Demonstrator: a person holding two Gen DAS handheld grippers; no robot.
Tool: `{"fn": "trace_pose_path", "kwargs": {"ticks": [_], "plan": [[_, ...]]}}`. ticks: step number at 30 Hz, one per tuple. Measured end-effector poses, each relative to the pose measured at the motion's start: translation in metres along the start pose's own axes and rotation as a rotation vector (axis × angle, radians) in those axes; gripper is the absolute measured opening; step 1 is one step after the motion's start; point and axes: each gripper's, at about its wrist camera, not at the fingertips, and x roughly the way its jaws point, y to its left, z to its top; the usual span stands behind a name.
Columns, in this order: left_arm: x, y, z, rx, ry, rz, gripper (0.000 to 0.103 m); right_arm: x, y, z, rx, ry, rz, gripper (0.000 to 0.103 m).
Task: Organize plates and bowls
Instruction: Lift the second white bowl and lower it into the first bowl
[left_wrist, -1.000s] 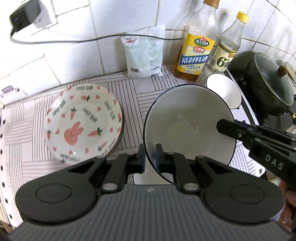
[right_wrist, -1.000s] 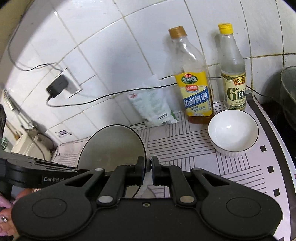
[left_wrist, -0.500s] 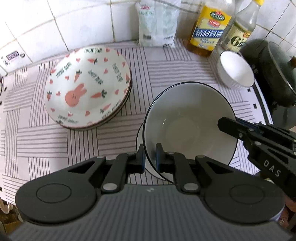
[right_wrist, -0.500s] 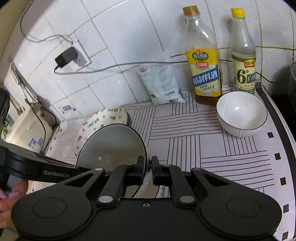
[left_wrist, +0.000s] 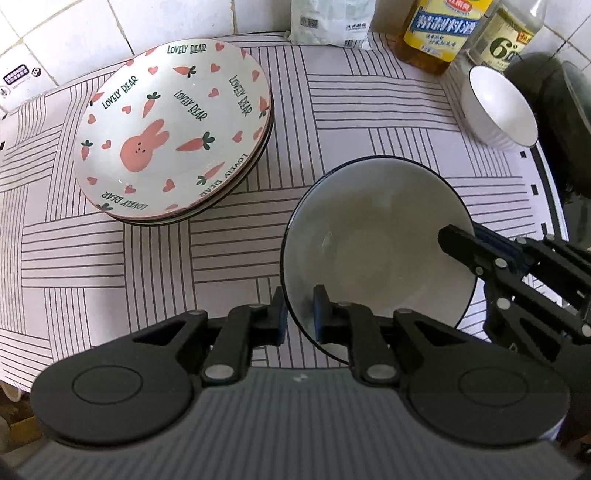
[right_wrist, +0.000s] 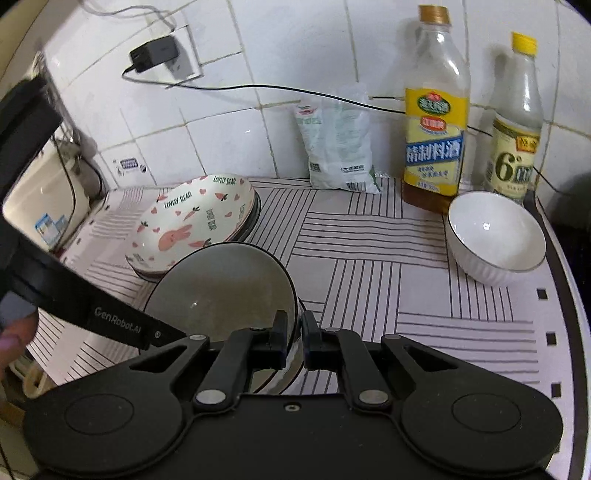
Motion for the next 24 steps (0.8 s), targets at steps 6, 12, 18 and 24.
{"fn": "trace_pose_path", "kwargs": {"ticks": [6, 12, 18, 24], "plan": [[0.006, -0.002, 0.003, 0.016, 0.023, 0.023, 0.015, 0.007, 0.005, 0.000, -0.064, 0.006, -0.036, 0.010], [0.004, -0.005, 0.005, 0.030, 0.025, 0.034, 0.016, 0.007, 0.005, 0.001, -0.087, 0.003, -0.046, 0.010], [-0.021, -0.014, 0.002, 0.084, 0.003, 0.043, 0.031, -0.026, -0.005, 0.002, -0.072, -0.063, 0.000, 0.012], [-0.061, -0.035, 0.014, 0.152, -0.093, -0.013, 0.041, -0.065, -0.030, -0.009, -0.083, -0.126, -0.050, 0.025]]}}
